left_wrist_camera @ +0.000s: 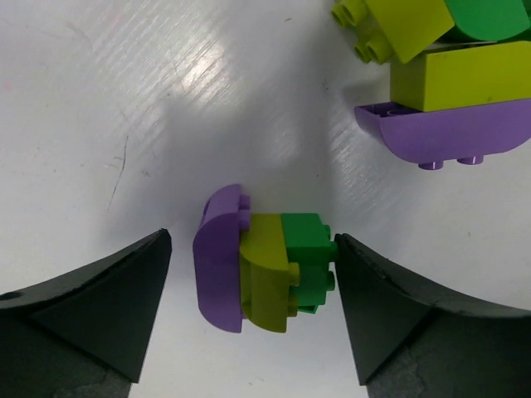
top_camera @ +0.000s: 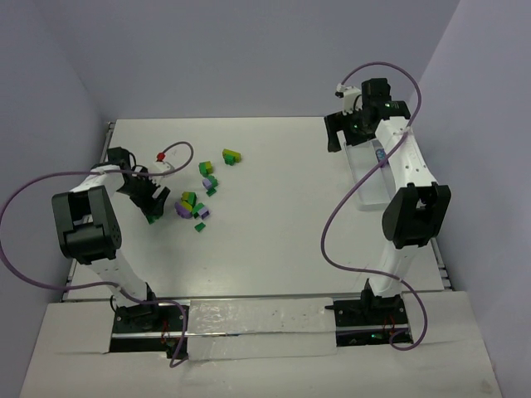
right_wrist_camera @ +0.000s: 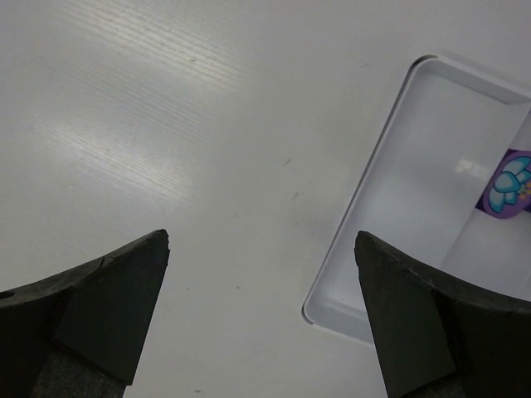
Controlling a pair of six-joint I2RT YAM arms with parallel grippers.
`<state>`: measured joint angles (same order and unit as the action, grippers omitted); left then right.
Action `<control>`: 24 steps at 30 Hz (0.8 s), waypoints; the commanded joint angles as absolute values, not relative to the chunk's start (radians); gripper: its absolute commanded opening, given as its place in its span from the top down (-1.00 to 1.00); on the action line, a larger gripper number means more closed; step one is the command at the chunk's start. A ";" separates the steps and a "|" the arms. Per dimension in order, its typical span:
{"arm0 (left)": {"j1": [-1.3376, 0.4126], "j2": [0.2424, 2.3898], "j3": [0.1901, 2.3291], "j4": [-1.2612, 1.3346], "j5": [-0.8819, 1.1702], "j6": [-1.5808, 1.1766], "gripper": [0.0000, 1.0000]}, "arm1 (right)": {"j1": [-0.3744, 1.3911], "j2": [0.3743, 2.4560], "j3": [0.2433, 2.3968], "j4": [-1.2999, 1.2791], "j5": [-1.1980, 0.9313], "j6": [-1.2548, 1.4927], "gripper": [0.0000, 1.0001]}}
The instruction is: Sort the legos into containers by color
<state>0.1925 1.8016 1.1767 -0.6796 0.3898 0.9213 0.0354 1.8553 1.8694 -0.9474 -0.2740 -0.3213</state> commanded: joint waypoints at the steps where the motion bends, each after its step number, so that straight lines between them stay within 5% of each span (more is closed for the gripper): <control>1: 0.196 1.802 1.207 -0.686 0.465 0.991 -0.70 | 0.066 1.799 1.868 -0.948 -0.367 -0.277 -1.00; 16: 0.198 1.828 1.216 -0.746 0.414 0.992 -0.67 | 0.167 1.765 1.751 -0.904 -0.514 -0.187 -1.00; 24: 0.197 1.838 1.254 -0.759 0.424 0.958 -0.04 | 0.184 1.730 1.685 -0.840 -0.610 -0.100 -1.00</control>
